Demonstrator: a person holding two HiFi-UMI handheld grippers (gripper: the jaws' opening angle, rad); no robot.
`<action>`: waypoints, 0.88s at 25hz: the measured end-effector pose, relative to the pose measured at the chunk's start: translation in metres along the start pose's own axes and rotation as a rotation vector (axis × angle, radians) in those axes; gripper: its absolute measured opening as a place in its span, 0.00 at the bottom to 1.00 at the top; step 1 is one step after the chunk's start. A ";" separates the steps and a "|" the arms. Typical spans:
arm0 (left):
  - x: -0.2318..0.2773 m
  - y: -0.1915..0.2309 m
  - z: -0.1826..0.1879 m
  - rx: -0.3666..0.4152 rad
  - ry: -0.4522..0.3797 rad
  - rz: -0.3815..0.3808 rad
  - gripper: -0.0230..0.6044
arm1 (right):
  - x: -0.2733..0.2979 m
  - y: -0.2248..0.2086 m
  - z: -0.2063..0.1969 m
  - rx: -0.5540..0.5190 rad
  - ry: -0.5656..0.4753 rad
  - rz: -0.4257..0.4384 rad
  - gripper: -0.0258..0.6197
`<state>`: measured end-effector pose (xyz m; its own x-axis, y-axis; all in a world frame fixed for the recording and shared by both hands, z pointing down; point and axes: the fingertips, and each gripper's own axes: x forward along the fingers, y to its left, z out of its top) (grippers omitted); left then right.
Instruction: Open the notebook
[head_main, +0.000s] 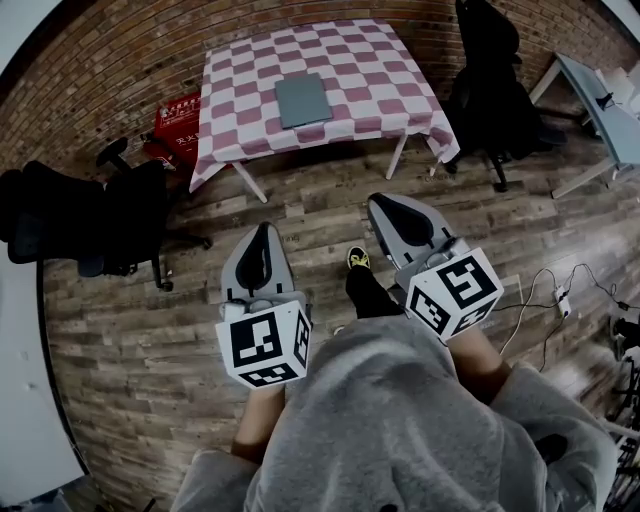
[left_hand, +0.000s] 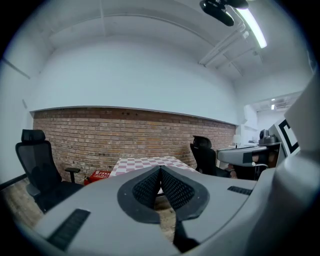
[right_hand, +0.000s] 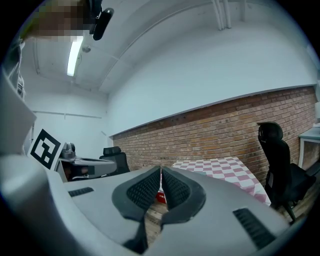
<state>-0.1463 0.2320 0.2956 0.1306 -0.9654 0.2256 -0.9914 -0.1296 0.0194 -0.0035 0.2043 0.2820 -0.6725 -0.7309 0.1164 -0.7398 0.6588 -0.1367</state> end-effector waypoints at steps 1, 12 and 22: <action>0.007 0.000 0.000 0.003 0.003 -0.002 0.05 | 0.005 -0.005 0.000 0.000 0.001 0.001 0.09; 0.090 0.009 0.008 0.028 0.067 -0.014 0.05 | 0.071 -0.074 0.007 0.039 0.023 -0.020 0.09; 0.168 0.021 0.027 0.009 0.096 0.020 0.05 | 0.130 -0.126 0.021 0.039 0.058 0.012 0.09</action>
<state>-0.1444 0.0612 0.3075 0.1087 -0.9418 0.3180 -0.9936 -0.1128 0.0055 0.0028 0.0222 0.2933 -0.6823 -0.7106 0.1716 -0.7310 0.6592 -0.1764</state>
